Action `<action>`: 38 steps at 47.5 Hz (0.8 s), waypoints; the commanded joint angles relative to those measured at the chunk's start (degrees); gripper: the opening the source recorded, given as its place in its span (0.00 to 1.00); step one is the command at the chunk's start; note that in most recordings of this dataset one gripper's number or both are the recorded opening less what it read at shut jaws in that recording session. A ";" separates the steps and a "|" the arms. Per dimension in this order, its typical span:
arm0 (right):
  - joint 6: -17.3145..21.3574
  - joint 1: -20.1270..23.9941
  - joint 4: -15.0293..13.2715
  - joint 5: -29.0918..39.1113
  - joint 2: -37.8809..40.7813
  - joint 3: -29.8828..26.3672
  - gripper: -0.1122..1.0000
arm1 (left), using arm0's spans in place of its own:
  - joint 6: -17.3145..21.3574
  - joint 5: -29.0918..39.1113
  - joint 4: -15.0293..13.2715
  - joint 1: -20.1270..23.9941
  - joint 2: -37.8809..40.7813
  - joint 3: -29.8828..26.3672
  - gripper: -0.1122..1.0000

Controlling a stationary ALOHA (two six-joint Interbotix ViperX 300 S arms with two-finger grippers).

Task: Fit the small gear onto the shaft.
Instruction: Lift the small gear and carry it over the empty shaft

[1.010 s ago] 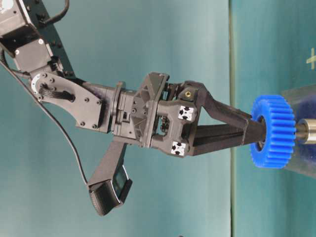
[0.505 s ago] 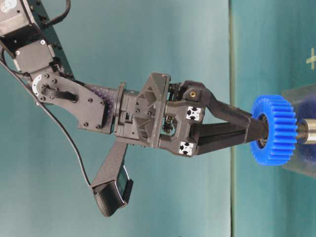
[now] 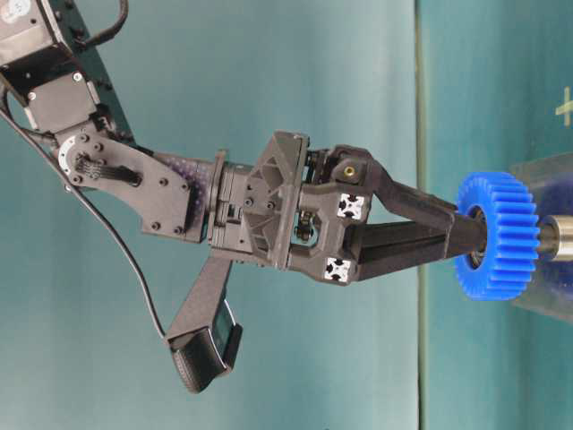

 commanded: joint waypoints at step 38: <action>1.23 -0.09 -0.26 4.04 -1.49 -6.24 0.34 | -0.18 -0.53 0.09 -0.53 -0.44 -0.79 0.10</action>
